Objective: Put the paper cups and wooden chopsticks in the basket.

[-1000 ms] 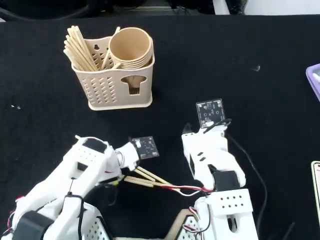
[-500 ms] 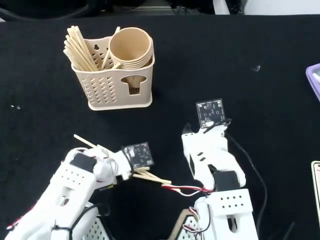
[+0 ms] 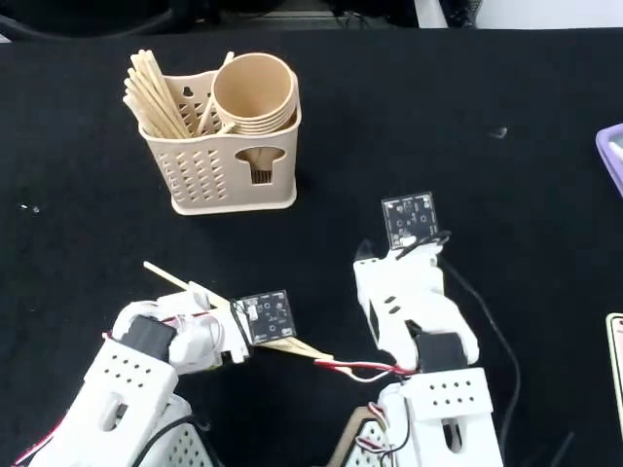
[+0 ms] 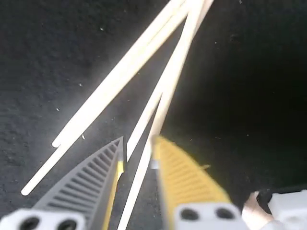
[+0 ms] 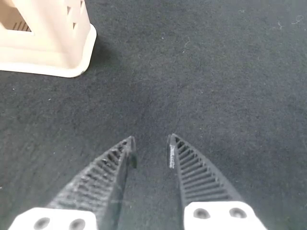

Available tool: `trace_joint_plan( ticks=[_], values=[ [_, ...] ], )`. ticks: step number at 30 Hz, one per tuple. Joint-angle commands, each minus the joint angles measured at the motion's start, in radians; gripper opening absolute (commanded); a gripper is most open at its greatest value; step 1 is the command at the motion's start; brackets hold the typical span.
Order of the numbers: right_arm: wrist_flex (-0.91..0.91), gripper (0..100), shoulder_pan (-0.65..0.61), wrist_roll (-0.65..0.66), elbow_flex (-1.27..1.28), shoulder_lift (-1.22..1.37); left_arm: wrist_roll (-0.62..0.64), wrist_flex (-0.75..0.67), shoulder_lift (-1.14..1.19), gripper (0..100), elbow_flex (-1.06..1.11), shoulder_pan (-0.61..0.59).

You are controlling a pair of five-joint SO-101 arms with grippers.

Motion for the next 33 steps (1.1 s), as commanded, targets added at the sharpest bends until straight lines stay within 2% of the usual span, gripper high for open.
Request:
trace_joint_plan(
  ticks=[1,9,33],
  values=[
    [-0.023,11.3,0.026,0.003,-0.033,-0.021,-0.015,0.006,-0.014,23,-0.002,0.001],
    [-0.023,11.3,0.026,0.003,-0.031,-0.021,-0.009,-0.244,-0.014,23,0.096,-0.074],
    [-0.023,11.3,0.026,0.003,-0.03,-0.021,-0.006,-0.258,-0.012,23,0.11,-0.097]
  ],
)
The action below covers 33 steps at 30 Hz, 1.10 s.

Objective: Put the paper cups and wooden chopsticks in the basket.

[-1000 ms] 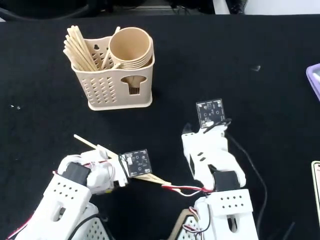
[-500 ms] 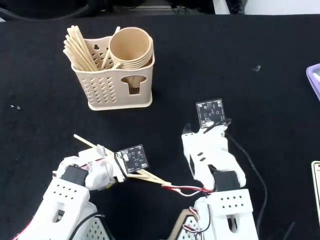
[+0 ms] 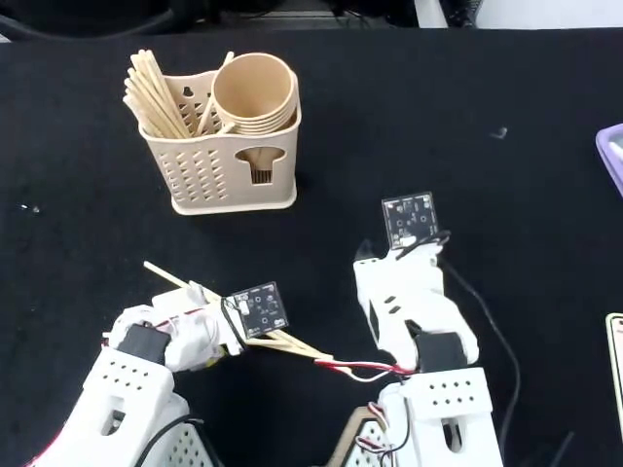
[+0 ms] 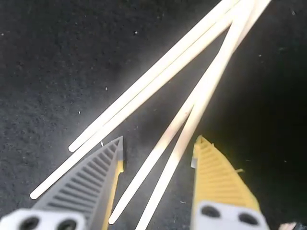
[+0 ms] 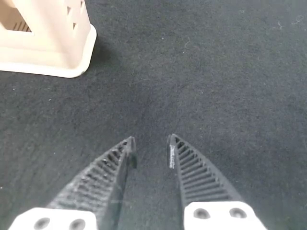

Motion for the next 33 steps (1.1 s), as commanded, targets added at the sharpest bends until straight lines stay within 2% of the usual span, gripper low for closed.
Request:
trace_joint_plan(
  ticks=[1,7,12,19,22,27,31,33],
  values=[
    [-0.023,11.3,0.026,0.003,-0.03,-0.021,0.002,-0.028,0.0,23,-0.019,-0.024],
    [-0.023,11.3,0.026,0.003,-0.03,-0.021,0.06,-0.026,0.075,24,-0.116,-0.022],
    [-0.02,11.3,0.026,0.003,-0.028,-0.021,0.104,-0.02,0.341,24,-0.228,-0.016],
    [-0.02,11.3,0.026,0.003,-0.028,-0.021,0.101,-0.028,0.629,23,-0.348,-0.016],
    [-0.02,11.3,0.026,0.003,-0.028,-0.021,0.1,-0.021,0.654,22,-0.367,-0.016],
    [-0.021,11.3,0.026,0.003,-0.028,-0.021,0.098,-0.021,0.654,10,-0.378,-0.015],
    [-0.021,11.3,0.026,0.003,-0.028,-0.021,0.068,-0.009,0.654,10,-0.377,-0.015],
    [-0.021,11.3,0.026,0.003,-0.028,-0.021,0.023,0.054,0.654,10,-0.389,-0.013]
  ],
)
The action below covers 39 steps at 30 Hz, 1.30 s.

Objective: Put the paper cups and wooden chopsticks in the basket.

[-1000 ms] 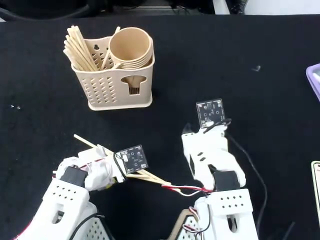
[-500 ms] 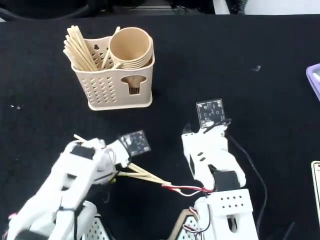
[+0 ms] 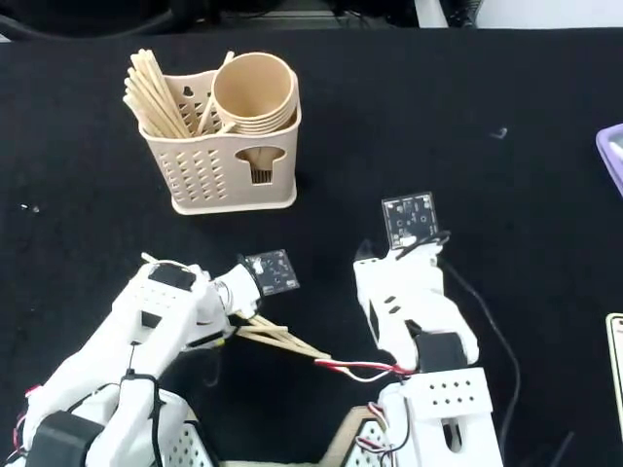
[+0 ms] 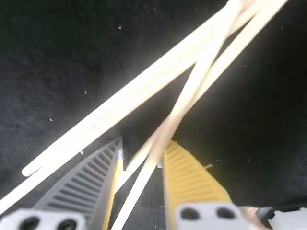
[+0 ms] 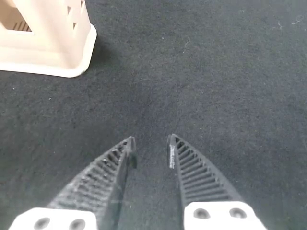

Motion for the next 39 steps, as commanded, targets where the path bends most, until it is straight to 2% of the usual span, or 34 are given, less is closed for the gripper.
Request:
trace_joint_plan(
  ticks=[1,7,10,14,17,20,23,30,37,39],
  values=[
    [-0.021,11.3,0.026,0.003,-0.028,-0.021,-0.068,0.084,0.003,10,-0.054,-0.012],
    [-0.023,11.3,0.026,0.003,-0.028,-0.021,-0.094,0.361,0.003,10,-0.216,-0.012],
    [-0.023,11.3,0.026,0.003,-0.028,-0.021,-0.092,0.393,0.003,9,-0.245,-0.012],
    [-0.023,11.3,0.026,0.003,-0.028,-0.021,-0.087,0.393,0.003,4,-0.251,0.008],
    [-0.023,11.3,0.026,0.003,-0.028,-0.021,-0.086,0.374,0.014,5,-0.243,0.036],
    [-0.023,11.3,0.028,0.003,-0.028,-0.021,-0.06,0.307,0.005,11,-0.213,0.036],
    [-0.023,11.3,0.028,0.003,-0.028,-0.021,-0.052,0.298,0.006,17,-0.182,0.036],
    [-0.023,11.3,0.028,0.003,-0.028,-0.021,-0.055,0.288,0.014,18,-0.157,0.044],
    [-0.023,11.3,0.028,0.003,-0.028,-0.021,-0.054,0.018,0.015,18,-0.031,0.036],
    [-0.023,11.3,0.028,0.003,-0.028,-0.021,-0.052,-0.009,0.015,17,-0.012,0.036]
  ],
)
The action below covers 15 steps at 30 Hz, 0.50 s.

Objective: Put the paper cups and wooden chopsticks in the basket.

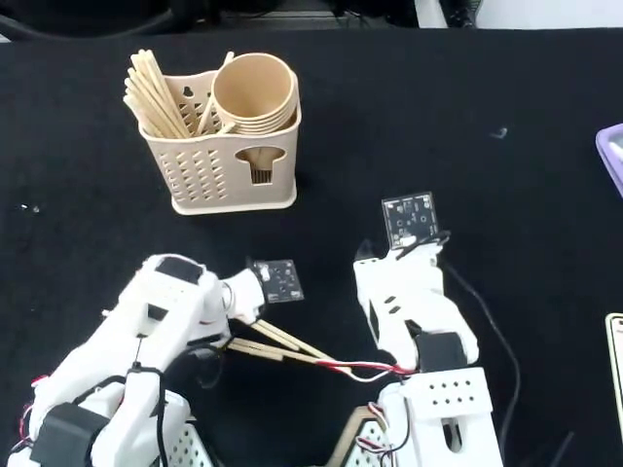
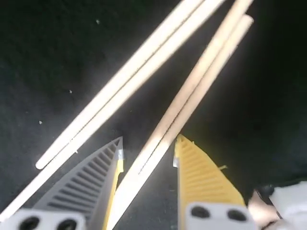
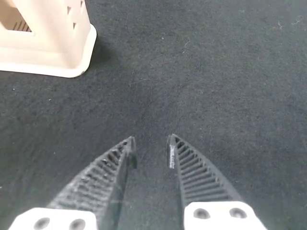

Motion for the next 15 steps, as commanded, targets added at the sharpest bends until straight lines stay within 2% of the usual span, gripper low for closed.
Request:
trace_joint_plan(
  ticks=[1,4,9,12,15],
  values=[
    [-0.023,11.3,0.028,0.003,-0.028,-0.021,0.012,-0.06,0.002,17,0.013,0.004],
    [-0.023,11.3,0.028,0.003,-0.028,-0.021,0.012,-0.014,-0.002,17,-0.002,0.007],
    [-0.023,11.3,0.028,0.003,-0.028,-0.021,-0.015,0.068,-0.003,7,-0.048,0.024],
    [-0.023,11.3,0.028,0.003,-0.028,-0.021,-0.068,0.114,-0.003,7,-0.045,0.05],
    [-0.023,11.3,0.028,0.003,-0.028,-0.021,-0.066,0.144,-0.009,7,-0.047,0.068]
  ],
)
